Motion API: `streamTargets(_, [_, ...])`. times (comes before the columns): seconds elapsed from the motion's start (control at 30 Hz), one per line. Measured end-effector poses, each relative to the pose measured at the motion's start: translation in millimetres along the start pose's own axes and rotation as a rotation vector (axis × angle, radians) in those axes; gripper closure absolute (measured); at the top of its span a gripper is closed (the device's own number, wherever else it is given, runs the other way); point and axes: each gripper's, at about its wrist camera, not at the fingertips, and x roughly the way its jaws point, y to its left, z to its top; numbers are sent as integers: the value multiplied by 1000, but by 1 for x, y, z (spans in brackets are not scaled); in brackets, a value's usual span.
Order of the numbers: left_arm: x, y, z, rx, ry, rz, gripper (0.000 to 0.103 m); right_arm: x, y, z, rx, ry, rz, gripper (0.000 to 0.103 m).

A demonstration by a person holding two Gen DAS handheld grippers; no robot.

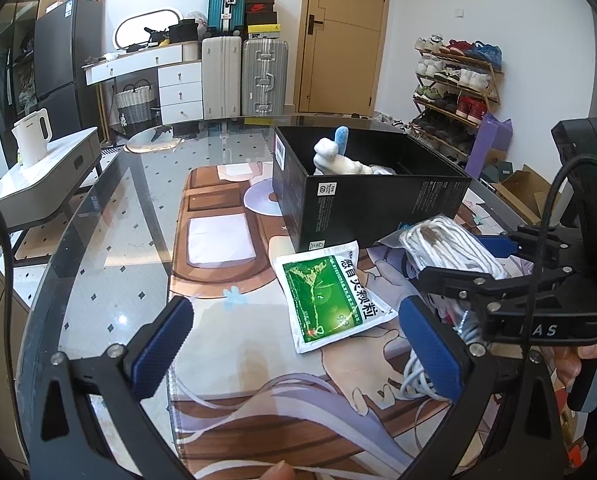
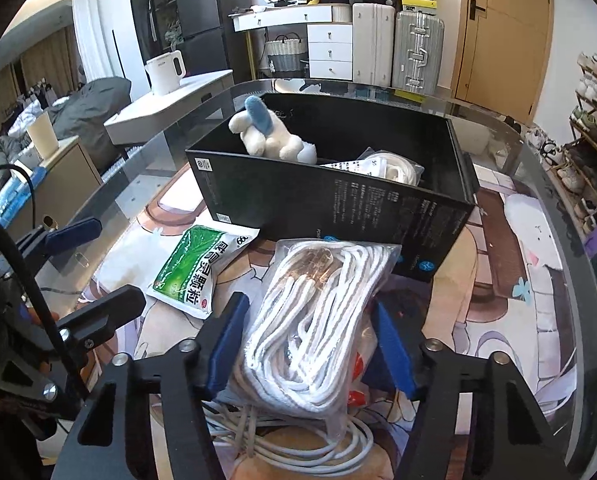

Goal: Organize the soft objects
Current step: 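Lower the right gripper onto the bagged white rope coil and grasp it, then grasp the green medicine packet with the left gripper while the right lifts the rope bag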

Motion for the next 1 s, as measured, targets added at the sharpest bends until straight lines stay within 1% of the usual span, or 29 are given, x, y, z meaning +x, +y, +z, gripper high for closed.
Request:
streamTargets(0.17, [2, 1, 0, -3, 7, 0, 0, -7, -11, -5, 37, -32, 41, 52])
streamTargets(0.23, [3, 1, 1, -2, 10, 4, 0, -9, -15, -7, 47, -45, 56, 57])
streamTargets(0.33, [5, 0, 1, -3, 15, 9, 0, -13, -20, -9, 53, -57, 73, 61])
streamTargets(0.57, [10, -1, 2, -8, 29, 22, 0, -20, -24, -13, 44, -82, 110, 65])
streamTargets(0.7, [12, -2, 2, -5, 42, 33, 0, -28, -27, -14, 36, -110, 128, 65])
streamTargets(0.83, [17, -3, 3, -1, 65, 51, 0, -38, -27, -14, 2, -139, 129, 65])
streamTargets(1.0, [21, 0, 7, -37, 77, 54, 0, -49, -31, -15, -14, -182, 148, 65])
